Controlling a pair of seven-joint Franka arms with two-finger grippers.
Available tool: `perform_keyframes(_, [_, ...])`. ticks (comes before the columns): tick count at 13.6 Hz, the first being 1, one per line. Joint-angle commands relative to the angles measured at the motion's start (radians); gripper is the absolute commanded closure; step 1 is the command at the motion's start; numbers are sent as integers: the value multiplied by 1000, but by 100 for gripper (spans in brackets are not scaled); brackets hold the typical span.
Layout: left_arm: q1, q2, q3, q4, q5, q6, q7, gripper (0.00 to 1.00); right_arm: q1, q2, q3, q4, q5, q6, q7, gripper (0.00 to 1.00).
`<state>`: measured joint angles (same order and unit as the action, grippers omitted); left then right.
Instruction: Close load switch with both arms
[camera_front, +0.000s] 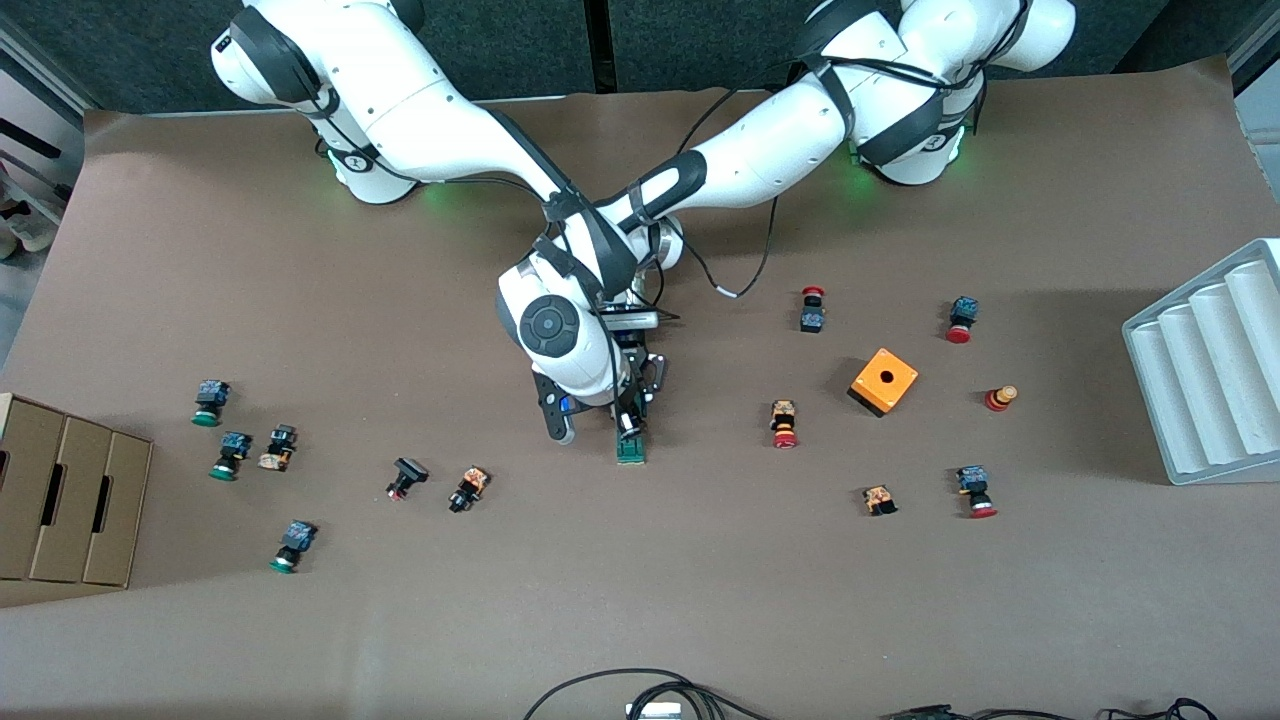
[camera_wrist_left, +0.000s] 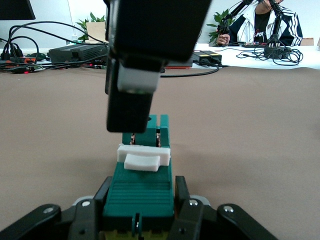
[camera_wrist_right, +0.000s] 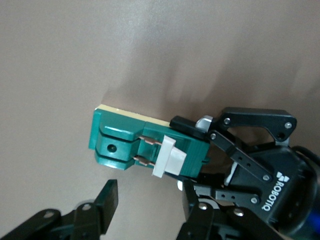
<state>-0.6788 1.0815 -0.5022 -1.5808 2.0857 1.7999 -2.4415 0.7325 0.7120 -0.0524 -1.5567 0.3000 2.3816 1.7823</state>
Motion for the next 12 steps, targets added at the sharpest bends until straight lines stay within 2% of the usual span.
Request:
perform_keyframes(1, [-8,21,-7,36,19,1,25,46,10,-2,-9,-45,21,56,-12,41])
perform_keyframes(12, [-8,21,-7,36,20,1,22,46,25,-2,-10,-74,4,88,-14,51])
